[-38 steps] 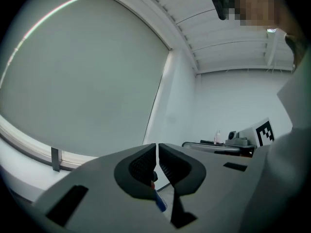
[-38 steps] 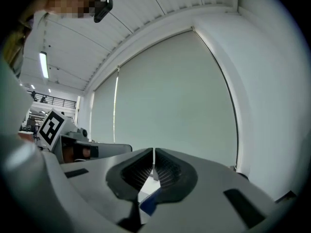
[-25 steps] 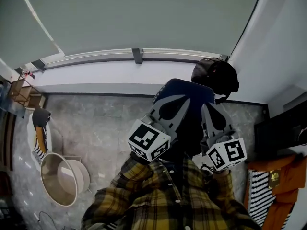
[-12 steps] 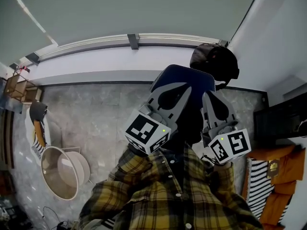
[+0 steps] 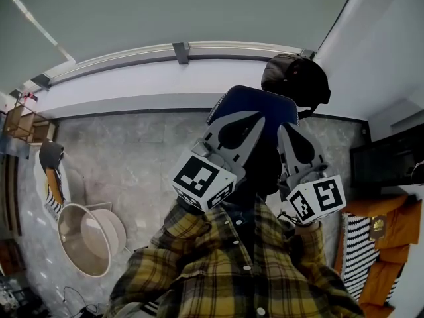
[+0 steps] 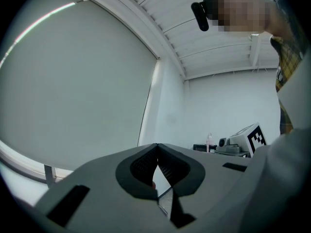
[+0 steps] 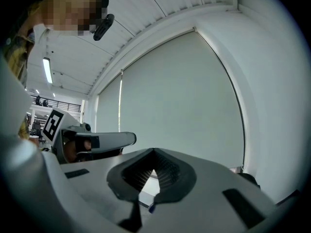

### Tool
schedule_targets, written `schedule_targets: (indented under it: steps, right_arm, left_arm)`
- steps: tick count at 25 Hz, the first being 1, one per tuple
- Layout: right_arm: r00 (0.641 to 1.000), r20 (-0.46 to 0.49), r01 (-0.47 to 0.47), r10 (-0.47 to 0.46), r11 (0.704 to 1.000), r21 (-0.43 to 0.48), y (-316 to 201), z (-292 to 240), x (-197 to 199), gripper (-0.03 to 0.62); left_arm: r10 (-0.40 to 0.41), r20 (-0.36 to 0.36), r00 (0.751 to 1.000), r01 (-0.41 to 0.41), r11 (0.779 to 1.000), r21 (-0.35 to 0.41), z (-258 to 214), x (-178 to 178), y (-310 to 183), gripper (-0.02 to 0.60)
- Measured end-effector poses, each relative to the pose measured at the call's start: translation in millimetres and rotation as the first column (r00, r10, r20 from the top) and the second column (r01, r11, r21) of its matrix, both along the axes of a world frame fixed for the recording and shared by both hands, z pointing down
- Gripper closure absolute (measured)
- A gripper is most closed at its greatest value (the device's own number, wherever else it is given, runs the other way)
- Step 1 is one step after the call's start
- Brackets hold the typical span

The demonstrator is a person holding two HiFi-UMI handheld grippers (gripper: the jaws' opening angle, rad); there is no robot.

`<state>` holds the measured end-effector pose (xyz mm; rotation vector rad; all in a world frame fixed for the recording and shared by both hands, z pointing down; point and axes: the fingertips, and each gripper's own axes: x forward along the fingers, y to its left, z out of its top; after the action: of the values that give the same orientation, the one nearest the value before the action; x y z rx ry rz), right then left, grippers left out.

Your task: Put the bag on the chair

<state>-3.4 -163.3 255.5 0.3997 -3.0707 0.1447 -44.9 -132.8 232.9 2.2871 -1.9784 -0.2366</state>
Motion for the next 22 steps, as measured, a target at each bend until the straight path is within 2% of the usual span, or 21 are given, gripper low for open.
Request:
schedule_targets:
  steps: [22]
  right_arm:
    - [0.999,-0.037,0.007,-0.008,1.000,-0.024,-7,15,-4,0.579]
  left_arm:
    - [-0.004,0.001,1.000,0.004,1.000,-0.024,7,-5,-5,0.563]
